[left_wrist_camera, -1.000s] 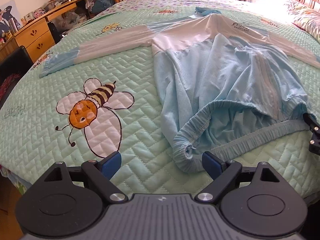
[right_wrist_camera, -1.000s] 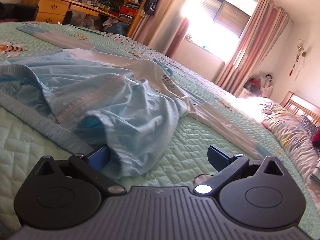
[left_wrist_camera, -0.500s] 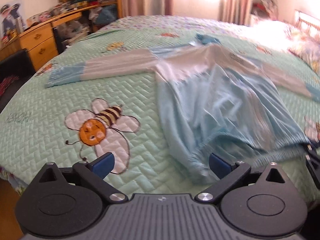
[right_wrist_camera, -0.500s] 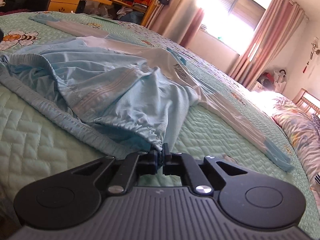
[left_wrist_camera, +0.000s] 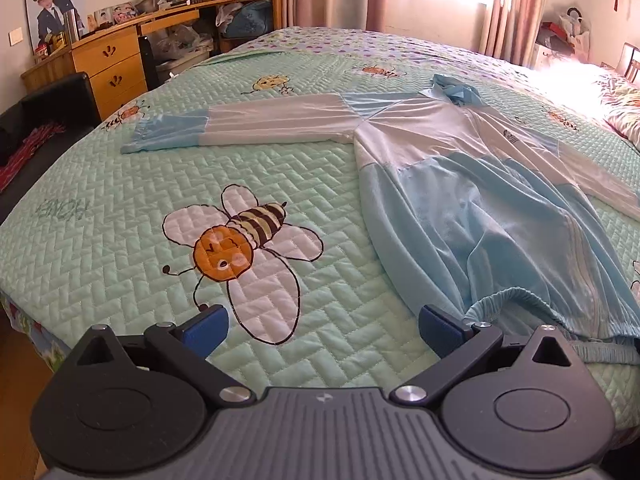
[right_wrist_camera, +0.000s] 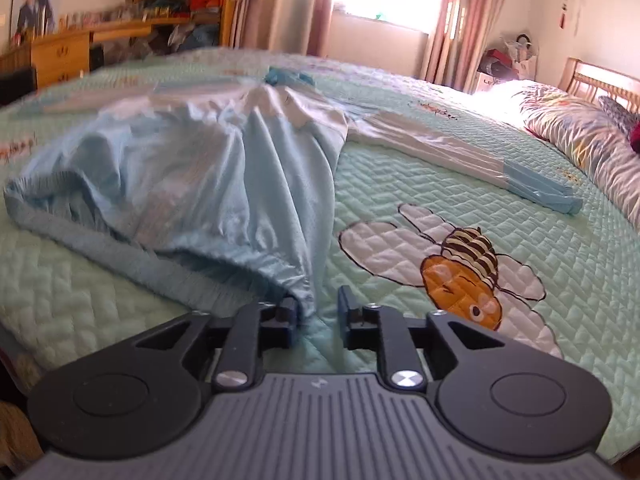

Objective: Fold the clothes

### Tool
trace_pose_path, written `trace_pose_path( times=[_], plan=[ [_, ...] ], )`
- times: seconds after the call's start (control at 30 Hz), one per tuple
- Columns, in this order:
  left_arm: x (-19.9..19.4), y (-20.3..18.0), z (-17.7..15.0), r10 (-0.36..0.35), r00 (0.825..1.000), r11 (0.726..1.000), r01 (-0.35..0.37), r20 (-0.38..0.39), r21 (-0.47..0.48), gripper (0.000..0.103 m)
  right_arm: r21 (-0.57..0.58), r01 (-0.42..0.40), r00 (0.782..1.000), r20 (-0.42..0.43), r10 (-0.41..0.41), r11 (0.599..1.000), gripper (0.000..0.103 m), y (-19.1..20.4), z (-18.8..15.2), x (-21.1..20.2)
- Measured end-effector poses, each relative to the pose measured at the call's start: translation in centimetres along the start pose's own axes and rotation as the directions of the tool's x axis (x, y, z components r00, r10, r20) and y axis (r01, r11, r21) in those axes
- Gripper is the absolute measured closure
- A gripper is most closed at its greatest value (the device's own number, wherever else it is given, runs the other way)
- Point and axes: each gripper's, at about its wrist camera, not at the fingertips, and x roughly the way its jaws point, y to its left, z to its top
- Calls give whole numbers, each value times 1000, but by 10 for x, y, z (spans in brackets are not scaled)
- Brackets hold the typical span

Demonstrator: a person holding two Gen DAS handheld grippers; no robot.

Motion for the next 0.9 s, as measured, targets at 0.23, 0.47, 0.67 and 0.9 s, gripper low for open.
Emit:
trace_pose_path(
  times=[0.23, 0.47, 0.67, 0.9],
  plan=[
    [17, 3, -7, -22, 998, 1000, 21, -55, -13, 2, -45, -23, 999, -49, 20, 999, 88, -4, 1, -6],
    [25, 2, -11, -48, 995, 999, 47, -84, -17, 2, -40, -46, 997, -62, 44, 998, 88, -4, 2, -9],
    [22, -2, -12, -83, 994, 997, 83, -70, 0, 2, -2, -71, 996, -63, 70, 997, 88, -9, 4, -14],
    [14, -39, -13, -138, 990, 973, 132, 20, 187, 4, 85, -132, 991, -17, 134, 988, 69, -18, -2, -27]
  ],
)
